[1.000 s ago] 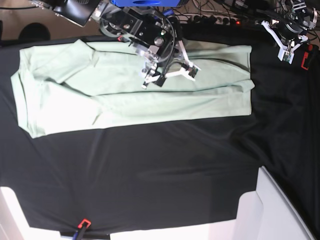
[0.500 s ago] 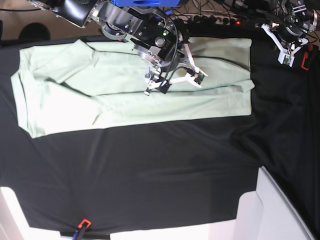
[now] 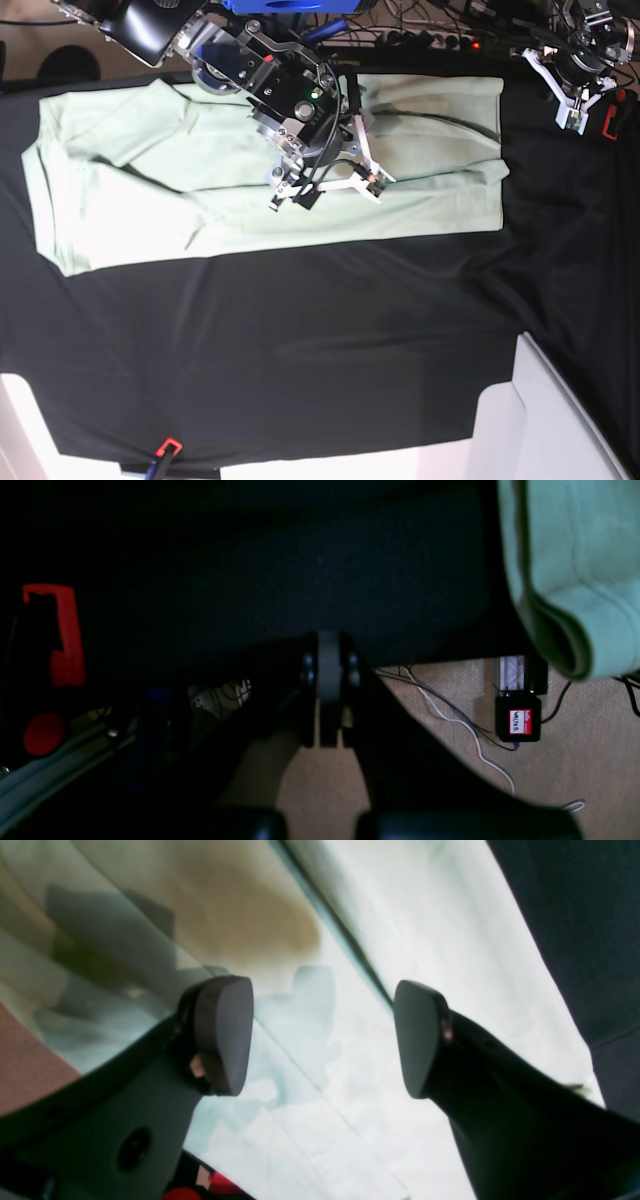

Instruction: Fold the T-shirt properly

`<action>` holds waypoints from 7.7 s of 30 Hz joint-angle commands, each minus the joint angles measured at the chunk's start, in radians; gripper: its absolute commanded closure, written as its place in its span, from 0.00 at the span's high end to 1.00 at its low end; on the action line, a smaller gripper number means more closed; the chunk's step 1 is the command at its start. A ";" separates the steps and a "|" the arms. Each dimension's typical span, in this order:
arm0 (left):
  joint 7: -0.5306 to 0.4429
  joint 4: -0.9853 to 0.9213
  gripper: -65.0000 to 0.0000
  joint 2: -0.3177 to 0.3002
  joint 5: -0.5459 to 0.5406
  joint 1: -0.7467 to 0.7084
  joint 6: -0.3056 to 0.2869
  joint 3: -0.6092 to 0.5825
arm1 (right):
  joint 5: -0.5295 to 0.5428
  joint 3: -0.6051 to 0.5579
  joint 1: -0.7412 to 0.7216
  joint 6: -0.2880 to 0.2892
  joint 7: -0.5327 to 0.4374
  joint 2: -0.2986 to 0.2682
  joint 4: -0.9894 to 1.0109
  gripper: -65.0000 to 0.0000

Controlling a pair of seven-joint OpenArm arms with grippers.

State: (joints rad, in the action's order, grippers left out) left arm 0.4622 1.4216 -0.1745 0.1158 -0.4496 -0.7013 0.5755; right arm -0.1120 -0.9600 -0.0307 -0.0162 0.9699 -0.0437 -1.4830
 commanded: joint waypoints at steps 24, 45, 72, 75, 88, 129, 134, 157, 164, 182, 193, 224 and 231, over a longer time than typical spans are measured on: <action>-0.010 0.012 0.00 -0.010 -0.006 -0.004 0.003 0.004 | -0.004 0.008 -0.123 0.005 -0.006 0.121 0.095 0.09; -0.010 0.012 0.00 -0.010 -0.006 -0.004 0.003 -0.001 | -0.002 0.011 -0.249 0.005 -0.119 0.137 0.361 0.00; -0.010 0.011 0.00 -0.012 -0.006 0.016 0.003 -0.001 | 0.105 0.008 -0.128 0.000 0.056 0.130 0.078 0.00; -0.010 0.011 0.00 -0.012 -0.008 0.016 0.003 -0.001 | 0.104 0.009 -0.142 0.000 0.051 0.127 0.095 0.00; 0.192 0.012 0.62 -0.078 -0.448 0.091 0.003 -0.002 | 0.105 0.198 -0.088 0.000 0.053 -0.023 -0.031 0.00; 0.338 0.091 0.97 -0.095 -0.776 0.110 0.003 0.005 | 0.105 0.218 0.021 0.000 -0.035 -0.057 0.091 0.00; 0.347 0.086 0.97 -0.090 -0.775 0.119 0.003 0.004 | 0.105 0.218 0.021 0.000 -0.035 -0.041 0.077 0.00; 0.263 -0.227 0.97 -0.073 -0.773 0.216 0.003 -0.229 | 0.107 0.220 0.047 0.000 -0.035 -0.034 0.012 0.00; 0.252 -0.226 0.79 -0.058 -0.776 0.211 0.003 -0.335 | 0.107 0.220 0.048 0.000 -0.029 -0.034 -0.015 0.00; 0.258 -0.226 0.05 -0.081 -0.775 0.188 0.003 -0.332 | 0.105 0.220 0.051 0.000 -0.029 -0.035 -0.014 0.00; 0.258 -0.121 0.00 -0.115 -0.779 0.194 0.003 -0.328 | 0.105 0.220 0.051 0.000 -0.029 -0.035 -0.015 0.00; 0.290 -0.049 0.00 -0.311 -0.776 0.220 0.003 -0.173 | 0.105 0.361 0.076 0.000 -0.027 -0.040 -0.199 0.00; 0.410 0.218 0.00 -0.225 -0.779 0.151 0.003 -0.219 | 0.105 0.361 0.076 0.000 -0.027 -0.041 -0.198 0.00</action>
State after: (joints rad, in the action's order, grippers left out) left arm 0.9016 1.6264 -0.3733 -0.6514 -0.3038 -0.6975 0.3447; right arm -0.0032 -0.6006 0.0586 -0.0162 0.9588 -0.0879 -1.6646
